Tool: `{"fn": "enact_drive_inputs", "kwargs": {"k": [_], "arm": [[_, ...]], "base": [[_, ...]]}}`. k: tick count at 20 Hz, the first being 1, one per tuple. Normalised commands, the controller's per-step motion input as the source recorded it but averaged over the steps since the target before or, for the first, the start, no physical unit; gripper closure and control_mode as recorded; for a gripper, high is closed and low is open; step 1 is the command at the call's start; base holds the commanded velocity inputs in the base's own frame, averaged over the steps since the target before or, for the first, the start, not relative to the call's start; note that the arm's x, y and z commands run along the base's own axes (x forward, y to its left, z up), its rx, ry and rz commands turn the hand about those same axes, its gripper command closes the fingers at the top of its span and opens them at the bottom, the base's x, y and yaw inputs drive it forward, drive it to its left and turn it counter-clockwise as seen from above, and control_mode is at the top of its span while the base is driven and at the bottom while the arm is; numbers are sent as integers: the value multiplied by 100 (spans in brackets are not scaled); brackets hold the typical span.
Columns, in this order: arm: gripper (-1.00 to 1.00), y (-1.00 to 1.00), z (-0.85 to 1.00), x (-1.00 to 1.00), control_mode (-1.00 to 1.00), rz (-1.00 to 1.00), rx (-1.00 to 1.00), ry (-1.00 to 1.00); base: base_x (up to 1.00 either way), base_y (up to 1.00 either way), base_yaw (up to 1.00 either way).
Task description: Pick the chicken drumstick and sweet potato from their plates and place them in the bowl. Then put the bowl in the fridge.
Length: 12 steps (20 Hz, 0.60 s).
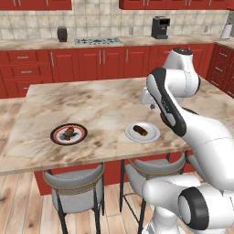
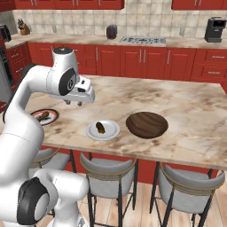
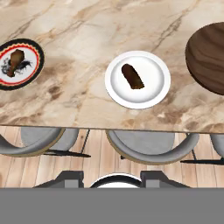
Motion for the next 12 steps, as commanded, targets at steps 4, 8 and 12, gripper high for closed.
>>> {"fn": "enact_drive_inputs", "kwargs": {"k": [4,8,12], "arm": [[-100,0,-3,0,-100,0,-2,2],[-100,-4,-14,0,-100,0,-2,3],[-100,-15,-19,1,-100,5,-2,1]], "base": [[0,0,0],[0,0,0],[0,0,0]]}}
